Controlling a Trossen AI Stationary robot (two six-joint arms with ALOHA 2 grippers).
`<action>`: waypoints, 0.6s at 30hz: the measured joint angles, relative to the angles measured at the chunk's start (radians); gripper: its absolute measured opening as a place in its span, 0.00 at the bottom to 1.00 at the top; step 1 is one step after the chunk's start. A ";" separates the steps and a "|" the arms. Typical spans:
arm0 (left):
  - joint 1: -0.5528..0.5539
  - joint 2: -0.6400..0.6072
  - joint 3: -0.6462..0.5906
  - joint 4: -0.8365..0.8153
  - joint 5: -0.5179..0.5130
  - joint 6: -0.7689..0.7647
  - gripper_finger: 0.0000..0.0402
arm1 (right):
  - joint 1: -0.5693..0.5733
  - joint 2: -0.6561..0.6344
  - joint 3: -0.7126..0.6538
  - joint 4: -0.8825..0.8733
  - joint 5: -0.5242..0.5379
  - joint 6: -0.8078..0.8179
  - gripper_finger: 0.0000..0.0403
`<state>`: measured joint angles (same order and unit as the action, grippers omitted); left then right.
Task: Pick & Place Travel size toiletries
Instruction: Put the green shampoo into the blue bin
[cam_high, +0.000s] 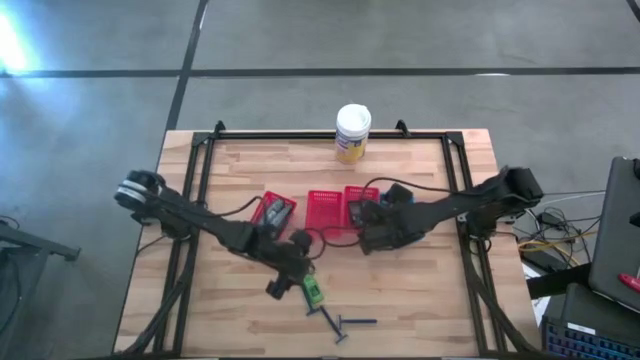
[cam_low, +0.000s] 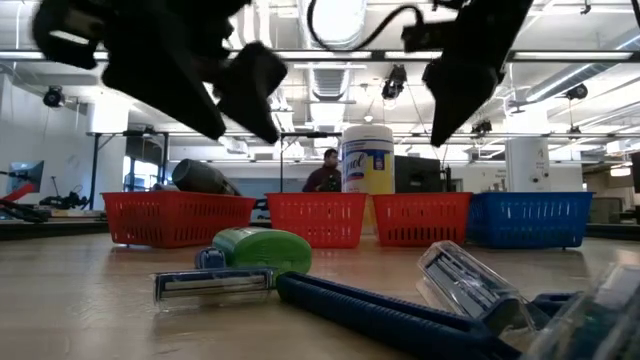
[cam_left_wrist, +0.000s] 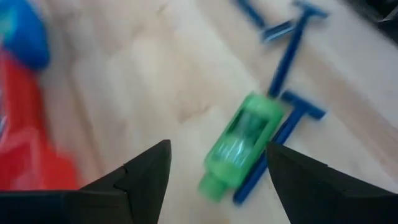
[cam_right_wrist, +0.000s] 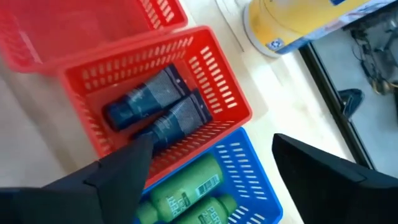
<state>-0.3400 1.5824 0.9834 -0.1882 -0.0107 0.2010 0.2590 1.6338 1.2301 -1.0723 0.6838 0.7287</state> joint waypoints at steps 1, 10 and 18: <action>-0.005 0.011 -0.007 0.038 0.017 0.033 0.66 | 0.007 -0.014 0.000 0.000 0.000 0.001 0.83; 0.000 0.214 0.048 0.110 0.142 0.120 0.66 | 0.030 -0.144 0.000 -0.005 -0.004 0.075 0.89; 0.006 0.282 0.114 0.061 0.181 0.099 0.65 | 0.032 -0.175 0.000 -0.011 -0.015 0.129 0.84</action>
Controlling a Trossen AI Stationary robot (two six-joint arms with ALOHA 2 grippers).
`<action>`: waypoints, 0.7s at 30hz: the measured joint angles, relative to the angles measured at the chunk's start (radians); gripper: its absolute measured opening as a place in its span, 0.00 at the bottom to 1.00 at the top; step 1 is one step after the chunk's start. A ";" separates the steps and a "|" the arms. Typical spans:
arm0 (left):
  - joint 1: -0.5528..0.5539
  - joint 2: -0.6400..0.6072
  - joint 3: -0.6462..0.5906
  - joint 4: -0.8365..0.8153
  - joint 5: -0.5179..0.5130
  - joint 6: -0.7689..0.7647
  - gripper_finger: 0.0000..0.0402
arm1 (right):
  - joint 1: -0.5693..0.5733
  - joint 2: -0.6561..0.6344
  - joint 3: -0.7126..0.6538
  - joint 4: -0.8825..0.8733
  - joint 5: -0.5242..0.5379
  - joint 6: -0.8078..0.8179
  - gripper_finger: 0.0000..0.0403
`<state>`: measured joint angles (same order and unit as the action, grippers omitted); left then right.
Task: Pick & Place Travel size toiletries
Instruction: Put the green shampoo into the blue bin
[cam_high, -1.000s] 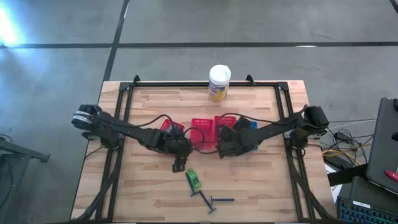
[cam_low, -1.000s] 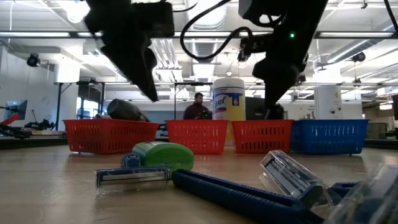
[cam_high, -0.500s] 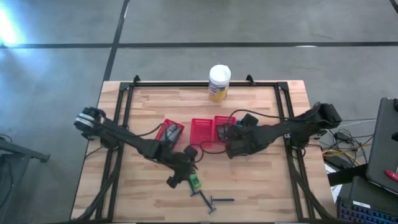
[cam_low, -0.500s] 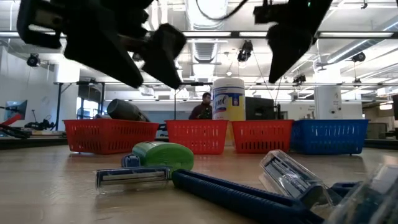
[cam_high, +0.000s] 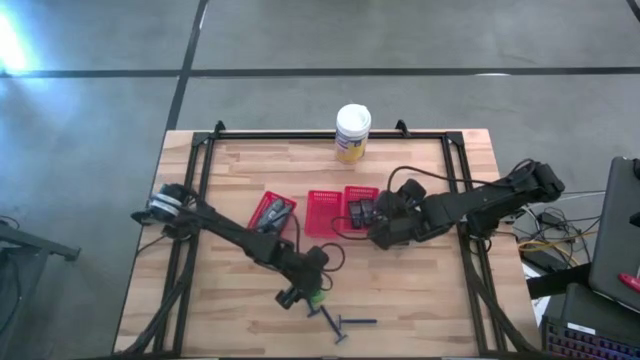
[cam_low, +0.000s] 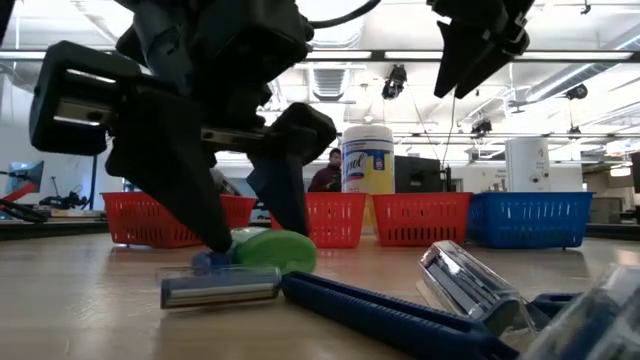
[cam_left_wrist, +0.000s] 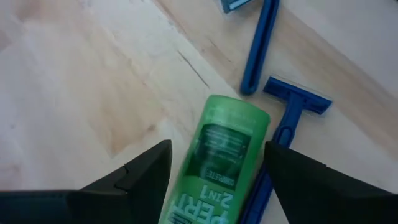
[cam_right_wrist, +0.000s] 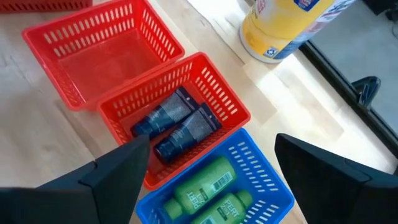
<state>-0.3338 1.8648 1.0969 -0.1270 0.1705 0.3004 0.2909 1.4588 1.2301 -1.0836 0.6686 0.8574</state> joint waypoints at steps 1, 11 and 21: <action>0.002 0.000 0.000 -0.005 0.014 -0.010 0.64 | 0.000 0.002 0.000 0.000 -0.008 0.000 0.84; 0.052 0.003 -0.005 -0.112 0.076 -0.054 0.54 | 0.010 0.036 0.000 0.000 -0.034 0.007 0.80; 0.064 0.003 -0.008 -0.135 0.080 -0.064 0.52 | 0.010 0.040 -0.002 0.004 -0.078 0.037 0.78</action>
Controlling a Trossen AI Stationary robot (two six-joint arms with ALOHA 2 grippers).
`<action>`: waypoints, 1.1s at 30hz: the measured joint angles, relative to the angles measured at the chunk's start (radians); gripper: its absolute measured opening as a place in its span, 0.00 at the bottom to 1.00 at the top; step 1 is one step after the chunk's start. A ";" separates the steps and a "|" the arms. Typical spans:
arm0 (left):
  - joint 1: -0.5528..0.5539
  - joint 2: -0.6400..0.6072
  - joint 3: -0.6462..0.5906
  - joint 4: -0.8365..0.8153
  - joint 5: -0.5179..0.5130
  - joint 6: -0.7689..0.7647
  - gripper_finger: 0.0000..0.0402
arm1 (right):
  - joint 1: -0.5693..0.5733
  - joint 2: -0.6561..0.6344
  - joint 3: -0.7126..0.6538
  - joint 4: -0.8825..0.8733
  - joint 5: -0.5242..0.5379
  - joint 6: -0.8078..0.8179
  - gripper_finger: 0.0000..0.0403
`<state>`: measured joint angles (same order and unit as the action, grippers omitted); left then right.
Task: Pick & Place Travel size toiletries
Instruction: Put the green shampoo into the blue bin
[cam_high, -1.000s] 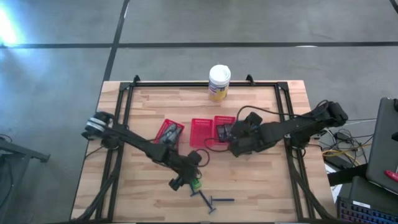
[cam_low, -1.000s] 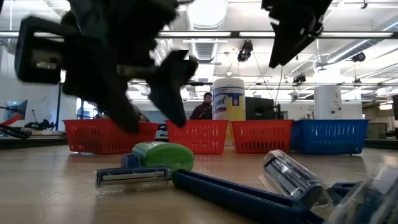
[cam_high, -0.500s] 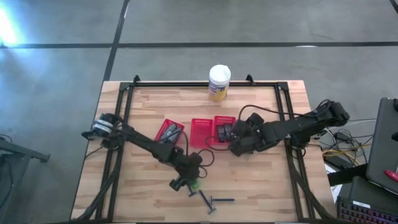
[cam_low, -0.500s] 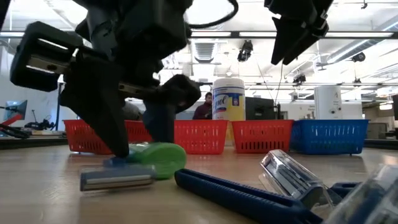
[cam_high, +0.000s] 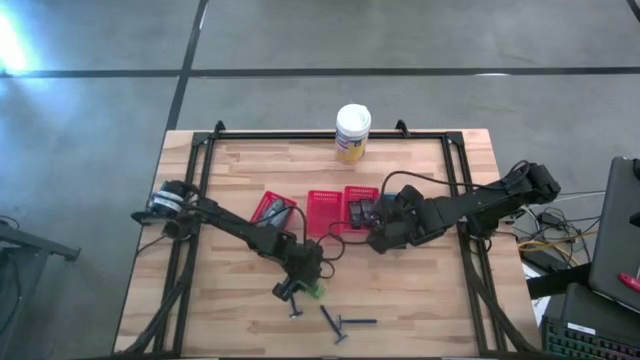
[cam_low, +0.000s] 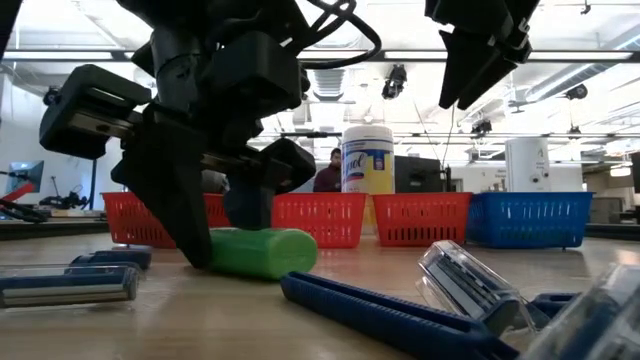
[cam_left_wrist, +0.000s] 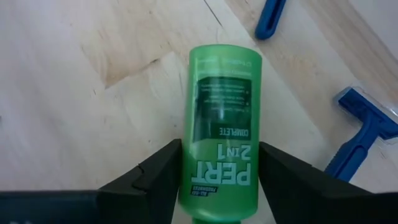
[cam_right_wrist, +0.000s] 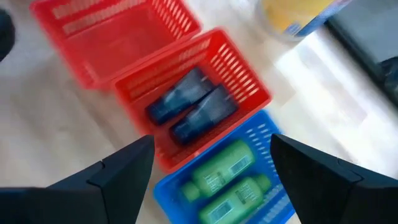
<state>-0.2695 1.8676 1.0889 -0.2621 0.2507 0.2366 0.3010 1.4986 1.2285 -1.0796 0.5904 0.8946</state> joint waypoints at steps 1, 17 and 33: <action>0.000 0.000 -0.002 0.000 0.000 -0.001 0.52 | 0.000 0.000 0.000 0.003 -0.025 0.010 0.79; 0.000 -0.159 0.003 -0.020 -0.264 -0.087 0.36 | -0.005 -0.011 -0.068 0.293 -0.551 0.417 0.72; -0.018 -0.381 0.001 0.079 -0.566 -0.236 0.37 | -0.006 -0.085 -0.241 0.923 -0.383 0.505 0.67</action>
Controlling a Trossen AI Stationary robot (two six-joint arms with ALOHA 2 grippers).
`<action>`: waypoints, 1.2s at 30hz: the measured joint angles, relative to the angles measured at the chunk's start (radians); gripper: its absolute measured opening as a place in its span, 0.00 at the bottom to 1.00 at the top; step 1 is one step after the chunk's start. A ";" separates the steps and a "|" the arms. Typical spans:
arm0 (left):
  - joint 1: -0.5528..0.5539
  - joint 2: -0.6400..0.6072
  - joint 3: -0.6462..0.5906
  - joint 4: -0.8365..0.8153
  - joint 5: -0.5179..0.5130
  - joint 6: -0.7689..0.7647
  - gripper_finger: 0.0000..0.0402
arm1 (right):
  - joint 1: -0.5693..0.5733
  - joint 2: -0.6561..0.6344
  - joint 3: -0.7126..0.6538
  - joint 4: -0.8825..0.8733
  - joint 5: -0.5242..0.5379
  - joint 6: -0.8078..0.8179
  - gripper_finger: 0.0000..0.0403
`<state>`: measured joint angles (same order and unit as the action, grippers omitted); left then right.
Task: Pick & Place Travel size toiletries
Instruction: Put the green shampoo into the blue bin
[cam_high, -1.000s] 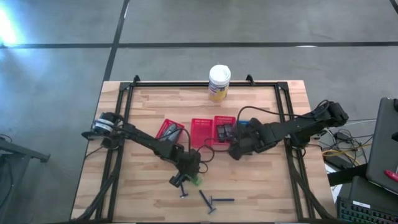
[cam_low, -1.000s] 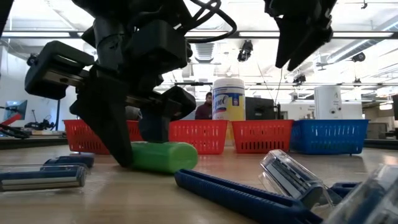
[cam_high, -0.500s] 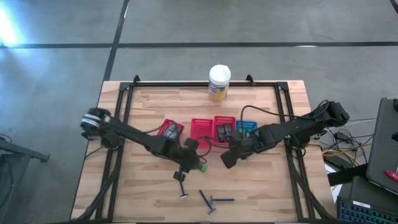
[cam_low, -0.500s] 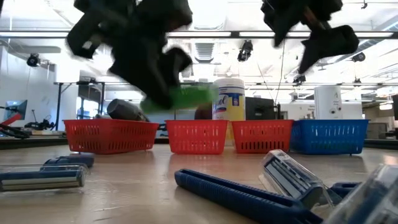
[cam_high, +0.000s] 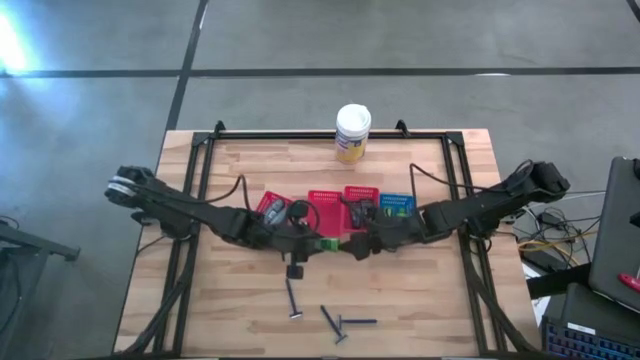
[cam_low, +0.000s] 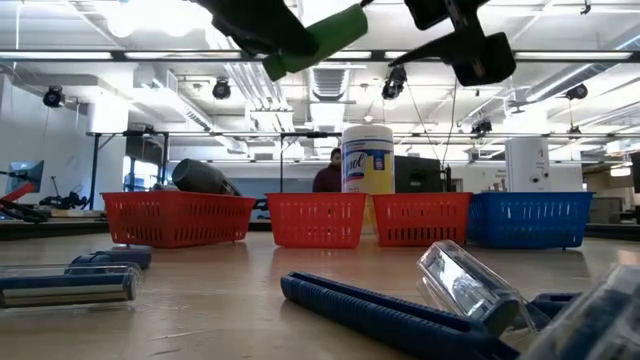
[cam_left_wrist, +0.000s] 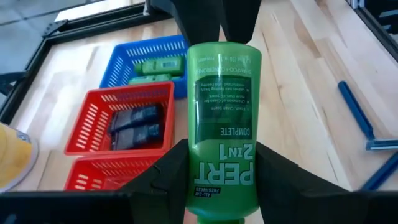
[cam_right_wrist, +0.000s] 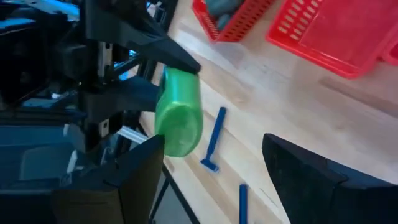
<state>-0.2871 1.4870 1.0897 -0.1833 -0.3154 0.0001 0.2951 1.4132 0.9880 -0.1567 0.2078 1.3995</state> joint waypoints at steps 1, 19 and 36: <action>0.000 0.005 0.000 0.007 0.000 0.002 0.37 | 0.000 0.001 0.002 0.001 0.000 -0.004 0.67; 0.006 0.074 0.042 0.097 -0.030 0.023 0.37 | -0.005 0.009 0.011 0.004 -0.005 -0.005 0.55; 0.003 0.066 0.042 0.076 -0.049 -0.035 0.56 | -0.012 -0.037 0.008 -0.184 0.064 -0.053 0.21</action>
<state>-0.2840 1.5528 1.1316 -0.1077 -0.3647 -0.0347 0.2836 1.3765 0.9962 -0.3404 0.2718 1.3468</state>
